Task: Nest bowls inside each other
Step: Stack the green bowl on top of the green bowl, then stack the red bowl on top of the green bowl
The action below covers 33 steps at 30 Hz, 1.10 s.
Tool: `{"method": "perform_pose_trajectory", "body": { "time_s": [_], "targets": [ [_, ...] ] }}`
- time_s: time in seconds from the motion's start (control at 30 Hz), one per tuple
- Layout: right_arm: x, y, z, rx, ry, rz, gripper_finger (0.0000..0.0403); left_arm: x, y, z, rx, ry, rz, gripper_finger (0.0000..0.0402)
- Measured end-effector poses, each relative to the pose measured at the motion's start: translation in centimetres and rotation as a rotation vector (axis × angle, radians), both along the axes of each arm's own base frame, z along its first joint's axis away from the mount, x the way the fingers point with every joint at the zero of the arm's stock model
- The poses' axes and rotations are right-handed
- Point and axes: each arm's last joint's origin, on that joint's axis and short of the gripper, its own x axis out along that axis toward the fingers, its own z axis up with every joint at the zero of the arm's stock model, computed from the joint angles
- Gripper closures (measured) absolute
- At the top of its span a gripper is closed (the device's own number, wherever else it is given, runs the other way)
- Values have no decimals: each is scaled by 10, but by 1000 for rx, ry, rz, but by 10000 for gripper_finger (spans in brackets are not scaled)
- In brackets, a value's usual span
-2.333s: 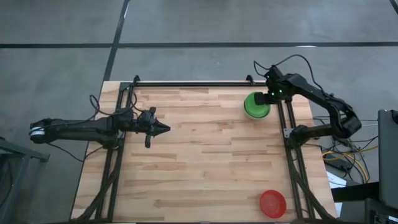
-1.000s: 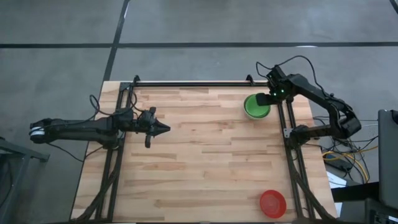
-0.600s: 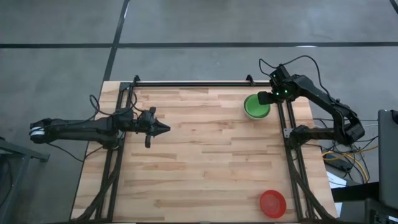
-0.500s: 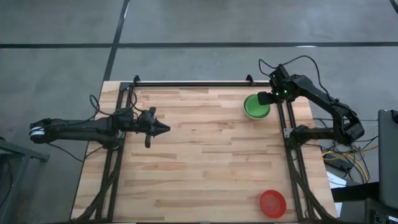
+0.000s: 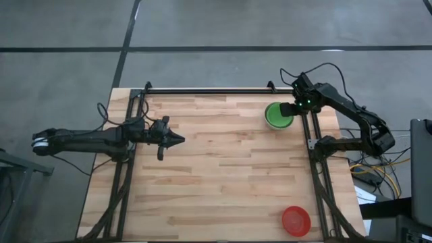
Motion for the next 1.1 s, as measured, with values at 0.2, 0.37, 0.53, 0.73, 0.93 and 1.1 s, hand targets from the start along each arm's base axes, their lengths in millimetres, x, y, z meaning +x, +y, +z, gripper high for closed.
{"method": "perform_pose_trajectory", "body": {
  "time_s": [0.2, 0.37, 0.53, 0.73, 0.93, 1.1],
  "targets": [
    [0, 0, 0, -2, 3, 3, 346, 0, 0, 0, 0, 0, 0, 367],
    [0, 0, 9, -39, -20, 12, 346, 0, 0, 0, 0, 0, 0, 367],
    [-2, 4, 21, -89, -50, 20, 346, 0, 0, 0, 0, 0, 0, 367],
    [-10, 21, 39, -152, -160, 61, 346, 0, 0, 0, 0, 0, 0, 367],
    [-22, 48, 64, -280, -309, 144, 346, 0, 0, 0, 0, 0, 0, 367],
    [-34, 72, 79, -385, -419, 179, 346, 0, 0, 0, 0, 0, 0, 367]
  ]
}}
